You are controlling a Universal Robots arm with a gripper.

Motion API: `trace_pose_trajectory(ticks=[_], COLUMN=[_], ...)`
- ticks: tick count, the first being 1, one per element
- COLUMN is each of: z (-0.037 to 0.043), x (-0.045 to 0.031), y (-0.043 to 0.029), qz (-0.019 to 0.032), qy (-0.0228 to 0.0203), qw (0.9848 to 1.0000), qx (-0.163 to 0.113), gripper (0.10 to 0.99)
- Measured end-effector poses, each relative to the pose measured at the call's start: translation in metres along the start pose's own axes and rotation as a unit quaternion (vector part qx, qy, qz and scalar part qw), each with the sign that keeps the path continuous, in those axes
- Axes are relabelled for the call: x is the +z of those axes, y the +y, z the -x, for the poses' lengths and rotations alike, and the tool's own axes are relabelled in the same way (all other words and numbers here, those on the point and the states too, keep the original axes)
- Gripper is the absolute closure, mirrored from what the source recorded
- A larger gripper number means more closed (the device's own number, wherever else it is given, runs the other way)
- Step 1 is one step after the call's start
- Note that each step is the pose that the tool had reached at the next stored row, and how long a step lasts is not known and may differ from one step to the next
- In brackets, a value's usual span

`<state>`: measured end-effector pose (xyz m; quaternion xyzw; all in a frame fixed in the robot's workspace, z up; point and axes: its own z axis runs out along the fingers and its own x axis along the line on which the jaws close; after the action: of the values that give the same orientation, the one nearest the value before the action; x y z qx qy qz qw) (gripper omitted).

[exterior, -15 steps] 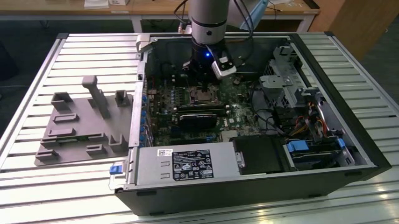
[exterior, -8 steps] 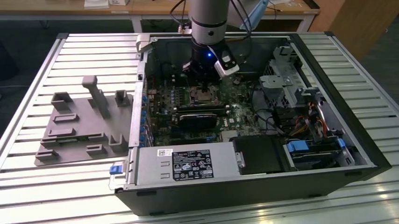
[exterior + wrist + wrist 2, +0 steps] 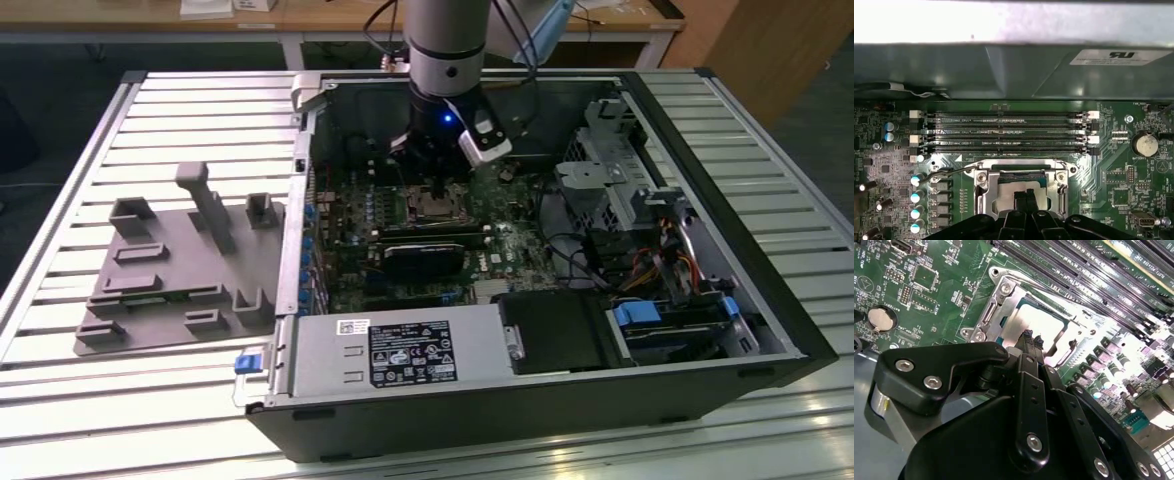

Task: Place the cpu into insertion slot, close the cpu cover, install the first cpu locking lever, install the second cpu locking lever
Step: 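Close the cpu cover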

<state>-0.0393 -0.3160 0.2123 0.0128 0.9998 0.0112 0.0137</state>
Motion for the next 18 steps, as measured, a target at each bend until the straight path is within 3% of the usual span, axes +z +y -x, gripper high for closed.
trace_pose_trajectory(ticks=[5,18], z=[-0.0047,-0.0257], x=[0.0014,0.0051], y=[-0.0007,-0.0015], qz=[-0.0001,-0.0002], qy=[0.0000,0.0000], qw=[1.0000,1.0000], qx=[0.002,0.002], gripper=[0.984,0.984])
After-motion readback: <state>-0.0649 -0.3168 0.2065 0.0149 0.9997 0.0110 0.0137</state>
